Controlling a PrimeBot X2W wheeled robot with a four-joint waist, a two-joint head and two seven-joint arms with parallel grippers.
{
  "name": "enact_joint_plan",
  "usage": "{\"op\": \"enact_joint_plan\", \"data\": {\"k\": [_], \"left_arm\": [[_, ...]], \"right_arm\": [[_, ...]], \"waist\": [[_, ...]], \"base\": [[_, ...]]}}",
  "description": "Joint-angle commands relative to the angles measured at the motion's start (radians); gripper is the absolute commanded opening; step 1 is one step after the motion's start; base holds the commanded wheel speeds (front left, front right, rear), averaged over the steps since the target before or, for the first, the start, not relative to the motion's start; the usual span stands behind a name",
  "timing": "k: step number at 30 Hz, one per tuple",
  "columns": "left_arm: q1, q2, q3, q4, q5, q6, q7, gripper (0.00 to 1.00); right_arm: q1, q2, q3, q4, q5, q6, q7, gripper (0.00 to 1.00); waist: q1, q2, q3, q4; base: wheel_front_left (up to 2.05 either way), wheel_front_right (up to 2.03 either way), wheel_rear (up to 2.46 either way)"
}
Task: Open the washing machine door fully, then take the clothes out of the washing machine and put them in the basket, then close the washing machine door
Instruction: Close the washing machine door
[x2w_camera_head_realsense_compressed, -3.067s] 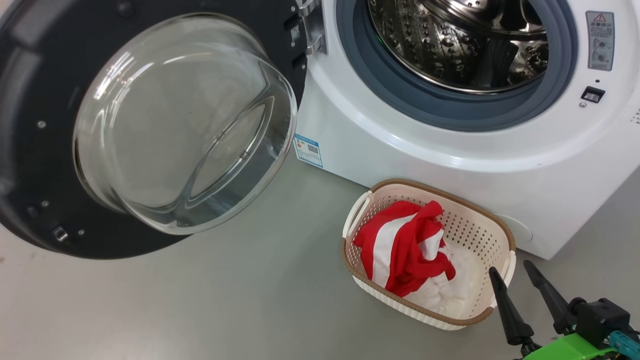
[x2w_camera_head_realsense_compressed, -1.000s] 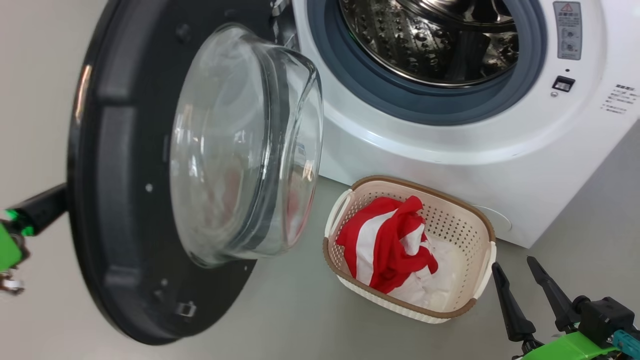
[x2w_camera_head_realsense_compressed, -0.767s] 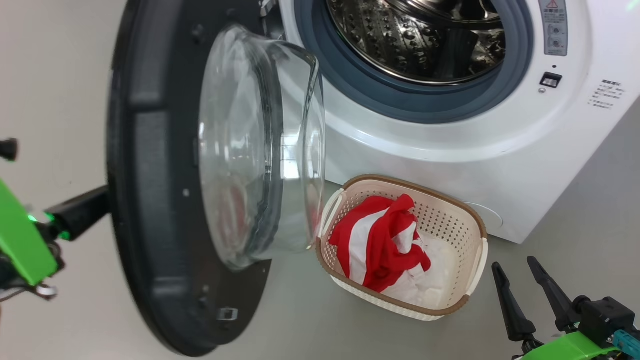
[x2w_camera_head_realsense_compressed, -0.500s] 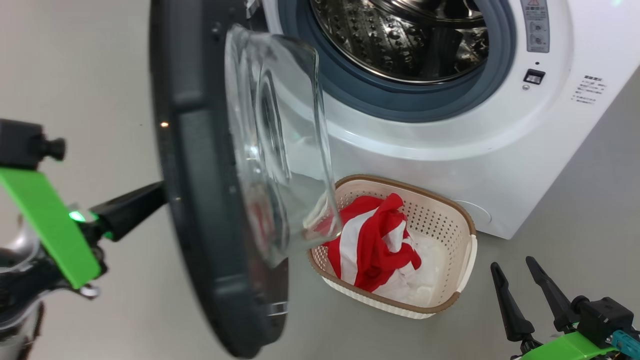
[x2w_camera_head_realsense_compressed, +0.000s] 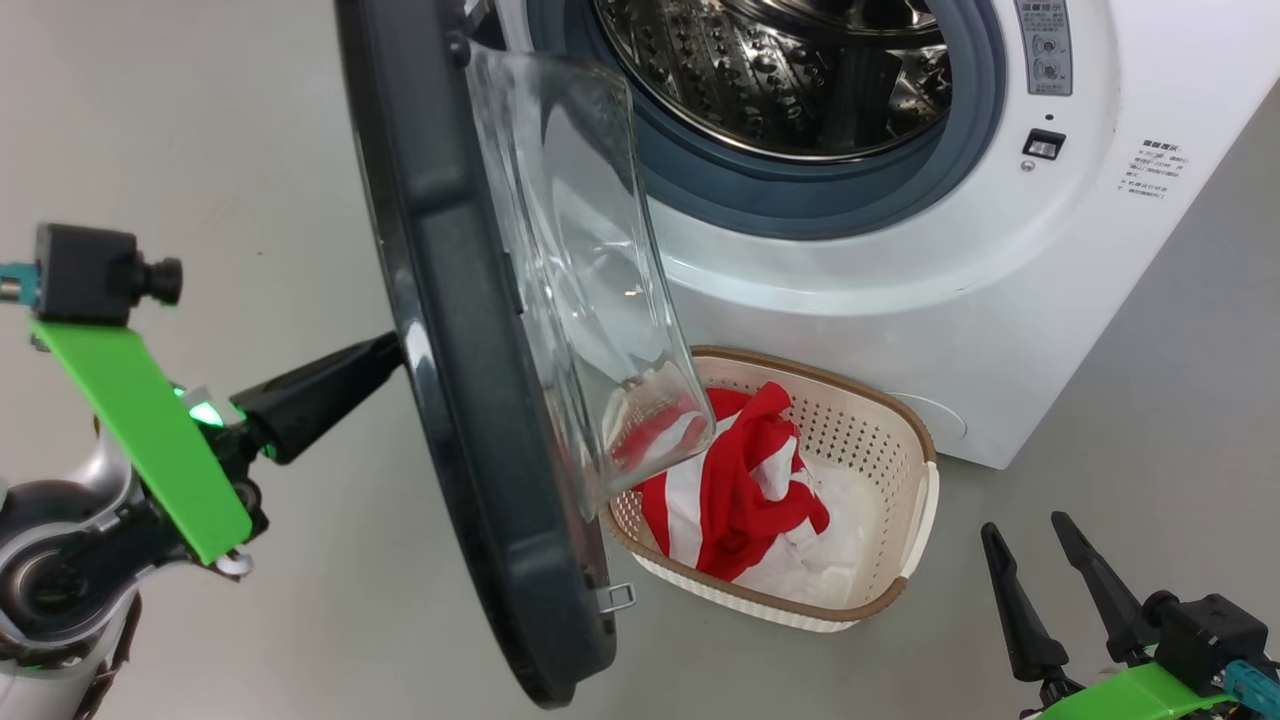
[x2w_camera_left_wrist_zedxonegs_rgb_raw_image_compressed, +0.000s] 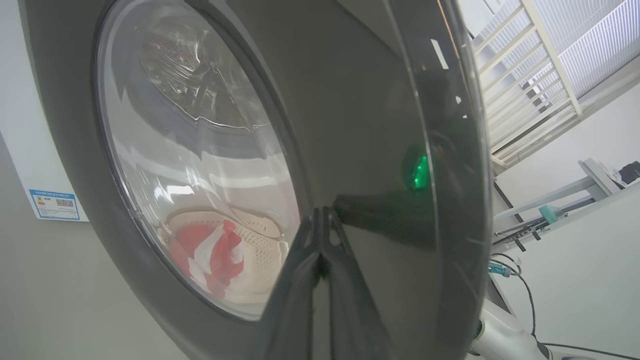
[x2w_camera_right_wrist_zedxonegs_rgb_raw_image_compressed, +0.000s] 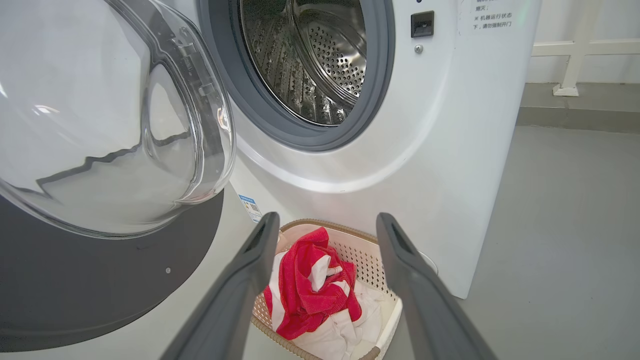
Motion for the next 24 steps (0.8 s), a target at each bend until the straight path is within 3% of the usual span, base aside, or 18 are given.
{"op": "enact_joint_plan", "data": {"k": [1,13,17,18,20,22,23,24], "left_arm": [[-0.028,0.059,0.041,-0.007,-0.001,-0.007,-0.02,0.0],[0.106,0.087,0.03,0.056,-0.01,-0.007,-0.174,0.0],[0.18,0.1,0.025,0.091,0.014,-0.007,-0.269,0.0],[0.197,0.098,0.021,0.098,0.016,-0.007,-0.287,0.03],[0.233,0.092,0.017,0.118,0.016,-0.007,-0.328,0.21],[0.265,0.088,0.003,0.138,0.023,-0.007,-0.365,0.25],[0.28,0.083,-0.001,0.149,0.021,-0.007,-0.383,0.36],[0.293,0.08,-0.004,0.164,0.021,-0.007,-0.403,0.42]], "right_arm": [[-0.006,-0.009,0.018,-0.025,-0.011,0.006,-0.006,1.0],[-0.002,-0.012,0.029,-0.02,-0.009,0.006,-0.006,1.0],[-0.003,-0.013,0.038,-0.018,-0.008,0.006,-0.006,1.0],[-0.003,-0.013,0.039,-0.018,-0.008,0.006,-0.006,1.0],[-0.001,-0.013,0.04,-0.018,-0.008,0.006,-0.006,1.0],[0.001,-0.012,0.04,-0.019,-0.007,0.006,-0.006,1.0],[0.002,-0.012,0.04,-0.019,-0.007,0.006,-0.006,1.0],[0.003,-0.013,0.04,-0.019,-0.007,0.006,-0.006,1.0]], "waist": [[0.0,-0.0001,-0.004,0.003],[0.0,-0.0001,-0.035,0.029],[0.0,-0.0001,-0.046,0.029],[0.0,-0.0001,-0.048,0.03],[0.0,-0.0001,-0.052,0.031],[0.0,-0.0001,-0.054,0.033],[0.0,-0.0001,-0.055,0.035],[0.0,-0.0001,-0.056,0.037]], "base": [[0.0,0.0,0.0],[0.0,0.0,0.0],[0.0,0.0,0.0],[0.0,0.0,0.0],[0.0,0.0,0.0],[0.0,0.0,0.0],[0.0,0.0,0.0],[0.0,0.0,0.0]]}}
